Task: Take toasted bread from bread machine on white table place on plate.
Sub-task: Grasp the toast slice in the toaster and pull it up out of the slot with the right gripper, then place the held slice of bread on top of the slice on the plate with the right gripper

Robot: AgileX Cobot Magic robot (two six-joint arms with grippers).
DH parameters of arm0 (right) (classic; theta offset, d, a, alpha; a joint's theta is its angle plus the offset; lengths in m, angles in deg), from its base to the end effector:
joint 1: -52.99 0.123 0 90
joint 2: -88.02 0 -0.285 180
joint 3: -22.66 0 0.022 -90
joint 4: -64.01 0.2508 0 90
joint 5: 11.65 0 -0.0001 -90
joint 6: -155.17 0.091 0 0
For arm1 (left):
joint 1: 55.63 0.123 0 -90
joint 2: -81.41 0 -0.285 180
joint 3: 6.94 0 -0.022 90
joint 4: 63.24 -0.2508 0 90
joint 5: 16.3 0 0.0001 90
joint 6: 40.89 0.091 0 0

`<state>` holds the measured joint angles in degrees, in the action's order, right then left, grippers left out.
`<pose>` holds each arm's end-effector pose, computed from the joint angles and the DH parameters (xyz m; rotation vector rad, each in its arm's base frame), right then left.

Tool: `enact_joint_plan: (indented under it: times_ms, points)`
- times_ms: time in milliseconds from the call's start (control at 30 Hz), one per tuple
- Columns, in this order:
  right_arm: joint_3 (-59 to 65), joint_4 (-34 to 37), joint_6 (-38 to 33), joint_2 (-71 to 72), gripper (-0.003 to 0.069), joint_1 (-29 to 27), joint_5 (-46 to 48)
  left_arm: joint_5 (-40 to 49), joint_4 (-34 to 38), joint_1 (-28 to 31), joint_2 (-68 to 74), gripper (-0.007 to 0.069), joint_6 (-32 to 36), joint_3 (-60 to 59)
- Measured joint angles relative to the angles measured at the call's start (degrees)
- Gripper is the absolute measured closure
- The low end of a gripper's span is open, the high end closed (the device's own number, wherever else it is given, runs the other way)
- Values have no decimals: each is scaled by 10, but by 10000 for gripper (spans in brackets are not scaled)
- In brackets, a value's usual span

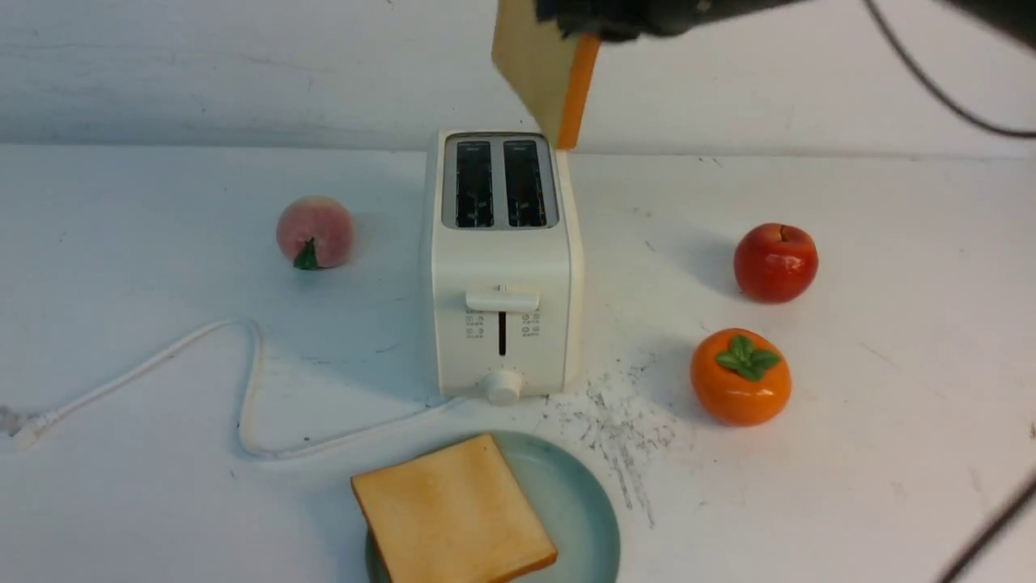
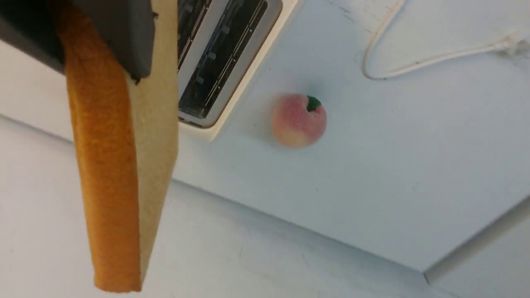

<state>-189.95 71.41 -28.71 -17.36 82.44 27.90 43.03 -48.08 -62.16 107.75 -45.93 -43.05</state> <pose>0.3382 0.1995 0.4589 -0.5257 1.9097 0.4379 0.0303 -0.0241 0.3394 0.0188 2.1255 -0.4413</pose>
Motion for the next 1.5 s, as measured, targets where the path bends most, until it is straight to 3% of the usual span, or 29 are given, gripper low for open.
enact_joint_plan:
  times_ms: [267, 333, 600, 733, 1100, 1333, 1500]
  points:
    - [-3, 38, -32, 77, 543, 0, 276, -45, -7, 0, 0, 638, 0, 0]
    - [15, 94, -86, 71, 543, 0, 319, -59, -17, 0, 0, 638, 0, 0]
    - [205, 319, -270, 47, 543, 0, 321, -64, -29, 0, 11, 638, 1, -1]
    - [261, 380, -344, 25, 543, 0, 317, -64, -29, 0, 14, 638, 2, -16]
    - [273, 424, -362, -60, 534, 0, 240, -64, -30, 0, 15, 638, 2, -47]
    - [273, 434, -363, -83, 421, 0, 195, -64, -30, 0, 15, 638, 2, -47]
    - [273, 429, -363, -89, 288, 0, 184, -64, -30, 0, 15, 638, 2, -47]
